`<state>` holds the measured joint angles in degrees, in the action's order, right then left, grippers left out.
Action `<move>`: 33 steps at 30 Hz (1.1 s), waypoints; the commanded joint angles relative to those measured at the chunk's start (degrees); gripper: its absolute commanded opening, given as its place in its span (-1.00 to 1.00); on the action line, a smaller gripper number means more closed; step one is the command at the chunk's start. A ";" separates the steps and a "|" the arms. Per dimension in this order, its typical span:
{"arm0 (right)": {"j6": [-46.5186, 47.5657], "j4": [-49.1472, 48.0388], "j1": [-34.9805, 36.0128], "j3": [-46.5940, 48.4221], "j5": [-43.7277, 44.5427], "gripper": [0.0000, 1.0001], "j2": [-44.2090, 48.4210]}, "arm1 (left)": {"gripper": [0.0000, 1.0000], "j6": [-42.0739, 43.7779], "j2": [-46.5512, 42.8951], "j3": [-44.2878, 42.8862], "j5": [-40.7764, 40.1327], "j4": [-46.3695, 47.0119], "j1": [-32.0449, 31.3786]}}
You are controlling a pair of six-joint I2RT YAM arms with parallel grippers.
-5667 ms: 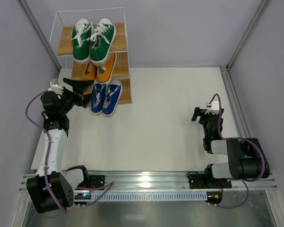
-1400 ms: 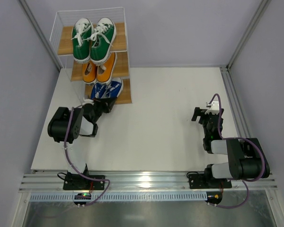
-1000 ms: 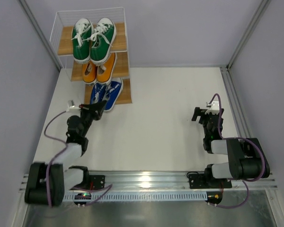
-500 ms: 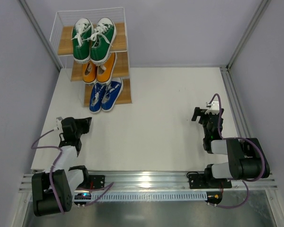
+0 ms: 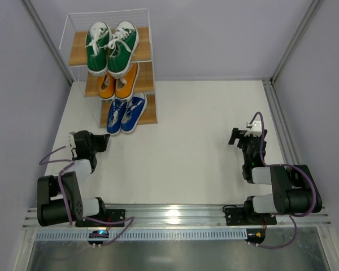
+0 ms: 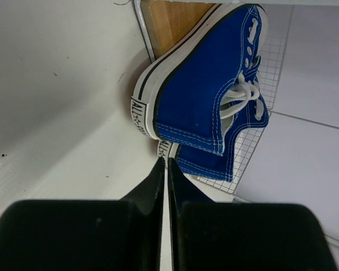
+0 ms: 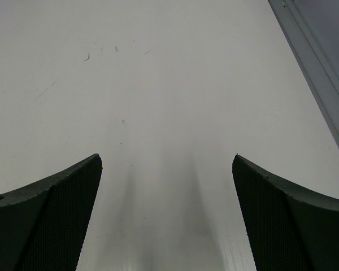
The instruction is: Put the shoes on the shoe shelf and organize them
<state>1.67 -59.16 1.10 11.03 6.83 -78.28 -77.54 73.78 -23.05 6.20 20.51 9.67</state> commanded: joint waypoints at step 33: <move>-0.18 -4.39 -0.14 0.84 -0.59 0.94 0.14 | -0.99 -2.79 13.06 -11.49 0.66 10.07 -1.94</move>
<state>1.67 -59.16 1.10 11.03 6.83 -78.28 -79.70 86.52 -31.24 7.11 27.09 8.36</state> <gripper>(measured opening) 0.973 0.002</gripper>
